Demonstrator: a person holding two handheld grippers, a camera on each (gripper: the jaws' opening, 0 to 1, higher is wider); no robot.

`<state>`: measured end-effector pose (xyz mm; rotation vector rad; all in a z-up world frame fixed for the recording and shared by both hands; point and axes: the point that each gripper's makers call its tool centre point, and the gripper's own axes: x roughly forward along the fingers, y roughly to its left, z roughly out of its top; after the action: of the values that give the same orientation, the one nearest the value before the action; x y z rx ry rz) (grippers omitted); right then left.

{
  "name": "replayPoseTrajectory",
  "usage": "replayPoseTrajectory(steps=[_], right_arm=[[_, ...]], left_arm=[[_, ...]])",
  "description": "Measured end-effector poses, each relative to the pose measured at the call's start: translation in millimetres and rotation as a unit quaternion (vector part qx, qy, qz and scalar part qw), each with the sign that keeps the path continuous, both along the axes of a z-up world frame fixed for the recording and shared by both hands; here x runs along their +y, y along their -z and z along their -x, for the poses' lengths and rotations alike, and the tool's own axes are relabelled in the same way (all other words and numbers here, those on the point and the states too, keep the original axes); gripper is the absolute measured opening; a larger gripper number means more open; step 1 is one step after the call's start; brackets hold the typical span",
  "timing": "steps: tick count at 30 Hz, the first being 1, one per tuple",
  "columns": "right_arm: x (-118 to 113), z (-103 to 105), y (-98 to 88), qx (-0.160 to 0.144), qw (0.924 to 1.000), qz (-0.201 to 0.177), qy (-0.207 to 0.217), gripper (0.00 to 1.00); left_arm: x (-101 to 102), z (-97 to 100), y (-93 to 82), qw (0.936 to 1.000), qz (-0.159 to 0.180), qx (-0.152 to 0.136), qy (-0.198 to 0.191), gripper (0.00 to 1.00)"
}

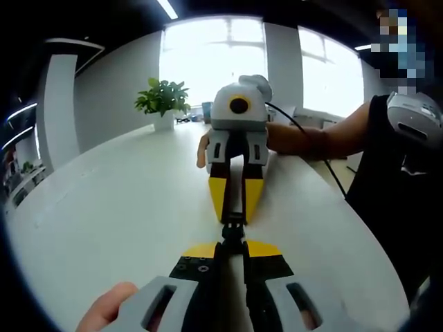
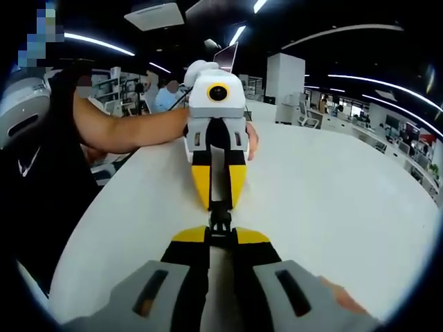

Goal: Snap the two parts of the plastic buckle together until the buckle closes and remains connected.

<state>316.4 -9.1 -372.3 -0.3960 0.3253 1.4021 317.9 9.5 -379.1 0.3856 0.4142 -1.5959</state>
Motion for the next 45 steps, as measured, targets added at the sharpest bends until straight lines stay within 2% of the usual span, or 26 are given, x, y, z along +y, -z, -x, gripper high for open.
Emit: replayPoseTrajectory(steps=[15,24,41,42,45], right_arm=[[3,-2,0.9,0.004,1.0,0.0,-0.005,0.11],[4,-2,0.7,0.004,1.0,-0.002,-0.006,0.11],[7,-2,0.5,0.004,1.0,-0.006,-0.007,0.1],[4,0,7.0,0.003,0.9998,0.01,-0.014,0.1],[5,-5,11.7,0.007,0.9999,0.002,-0.009,0.1]], left_arm=[[-2,1.3,-1.4,1.0,-0.003,-0.002,0.001,0.1],[-2,1.5,-1.5,1.0,0.002,0.01,0.0,0.09],[-8,3.7,-1.3,1.0,0.005,-0.002,0.002,0.08],[-10,6.4,-1.4,0.9999,0.003,-0.004,0.009,0.08],[-9,5.4,-1.6,1.0,0.005,-0.006,0.006,0.08]])
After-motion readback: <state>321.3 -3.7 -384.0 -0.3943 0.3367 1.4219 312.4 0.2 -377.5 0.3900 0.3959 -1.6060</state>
